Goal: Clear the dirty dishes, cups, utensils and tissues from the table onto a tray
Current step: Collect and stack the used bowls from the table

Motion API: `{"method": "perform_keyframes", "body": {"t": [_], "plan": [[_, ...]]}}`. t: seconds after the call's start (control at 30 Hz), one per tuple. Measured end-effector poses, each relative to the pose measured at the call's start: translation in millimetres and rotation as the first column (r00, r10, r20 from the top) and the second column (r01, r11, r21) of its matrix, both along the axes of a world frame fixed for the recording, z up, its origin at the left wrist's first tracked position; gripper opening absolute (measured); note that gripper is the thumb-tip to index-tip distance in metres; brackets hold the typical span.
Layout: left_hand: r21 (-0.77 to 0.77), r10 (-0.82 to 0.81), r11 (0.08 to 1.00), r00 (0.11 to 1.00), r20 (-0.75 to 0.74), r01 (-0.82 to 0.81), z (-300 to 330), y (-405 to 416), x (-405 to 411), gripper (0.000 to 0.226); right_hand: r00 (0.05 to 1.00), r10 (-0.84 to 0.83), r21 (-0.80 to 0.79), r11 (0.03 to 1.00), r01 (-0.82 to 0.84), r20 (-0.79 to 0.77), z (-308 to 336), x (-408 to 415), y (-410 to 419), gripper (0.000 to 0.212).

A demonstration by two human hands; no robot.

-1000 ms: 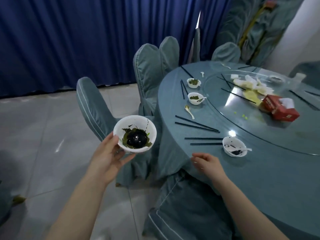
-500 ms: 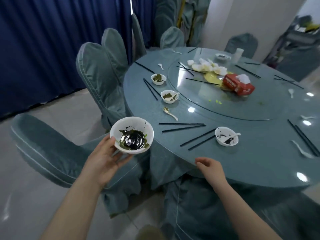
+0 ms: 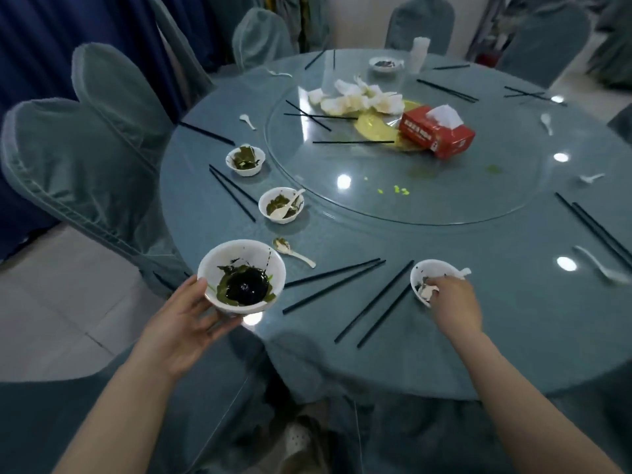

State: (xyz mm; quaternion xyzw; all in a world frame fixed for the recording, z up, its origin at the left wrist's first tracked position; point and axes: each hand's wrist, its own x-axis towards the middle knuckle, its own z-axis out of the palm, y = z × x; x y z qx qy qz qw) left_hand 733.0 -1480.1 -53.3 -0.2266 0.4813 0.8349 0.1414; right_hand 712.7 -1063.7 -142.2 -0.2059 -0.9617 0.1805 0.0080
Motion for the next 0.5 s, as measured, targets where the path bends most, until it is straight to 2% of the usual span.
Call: {"method": "perform_keyframes", "body": {"t": [0.07, 0.17, 0.3, 0.43, 0.5], "plan": [[0.001, -0.012, 1.0, 0.999, 0.039, 0.012, -1, 13, -23, 0.043, 0.999, -0.033, 0.022, 0.999, 0.032, 0.039, -4, -15, 10, 0.045], [-0.009, -0.065, 0.998, 0.994, 0.092, 0.066, -3, 32, -46, 0.054, 0.976, -0.043, 0.15, 0.989, 0.011, 0.212, -14, -25, 21, 0.042], [0.002, -0.096, 0.995, 0.986, 0.139, 0.096, -7, 48, -67, 0.046, 0.948, -0.037, 0.296, 0.953, -0.061, 0.315, -21, -32, 25, 0.031], [0.015, -0.111, 0.994, 0.978, 0.175, 0.11, -11, 58, -81, 0.045, 0.947, -0.08, 0.245, 0.97, 0.002, 0.31, -20, -31, 23, 0.024], [0.02, -0.129, 0.992, 0.975, 0.18, 0.127, -11, 64, -86, 0.044, 0.979, -0.102, 0.152, 0.986, 0.075, 0.177, -14, -30, 22, 0.02]]}}
